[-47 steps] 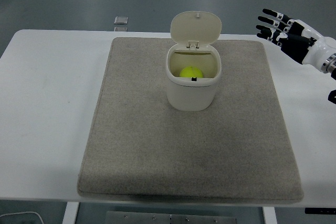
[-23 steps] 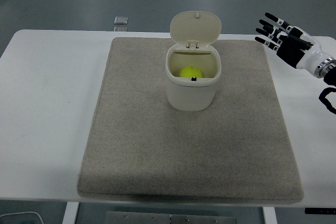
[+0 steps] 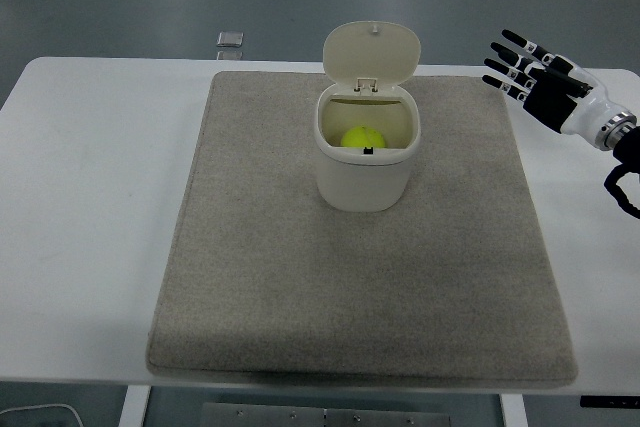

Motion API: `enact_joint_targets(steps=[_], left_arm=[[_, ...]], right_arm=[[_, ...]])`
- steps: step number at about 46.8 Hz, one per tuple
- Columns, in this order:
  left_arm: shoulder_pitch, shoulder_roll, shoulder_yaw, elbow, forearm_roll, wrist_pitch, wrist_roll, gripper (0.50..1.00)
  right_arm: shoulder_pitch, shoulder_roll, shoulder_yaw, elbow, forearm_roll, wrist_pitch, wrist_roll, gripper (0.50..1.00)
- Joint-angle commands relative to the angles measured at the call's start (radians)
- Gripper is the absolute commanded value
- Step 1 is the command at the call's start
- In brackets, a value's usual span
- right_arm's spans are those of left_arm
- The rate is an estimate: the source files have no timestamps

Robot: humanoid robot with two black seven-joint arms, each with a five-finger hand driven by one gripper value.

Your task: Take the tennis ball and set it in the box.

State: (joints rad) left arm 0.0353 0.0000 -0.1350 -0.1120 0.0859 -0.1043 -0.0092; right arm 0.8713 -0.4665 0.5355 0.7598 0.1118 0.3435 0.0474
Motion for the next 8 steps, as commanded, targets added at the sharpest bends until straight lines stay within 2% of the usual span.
enact_joint_targets(steps=[1, 8], left_arm=[[0.0, 0.0, 0.0, 0.0, 0.0, 0.0, 0.0, 0.992], [0.0, 0.0, 0.0, 0.0, 0.0, 0.0, 0.0, 0.992]], right_arm=[[0.001, -0.001, 0.0, 0.0, -0.001, 0.0, 0.0, 0.913], [0.0, 0.0, 0.0, 0.001, -0.004, -0.001, 0.002, 0.913]])
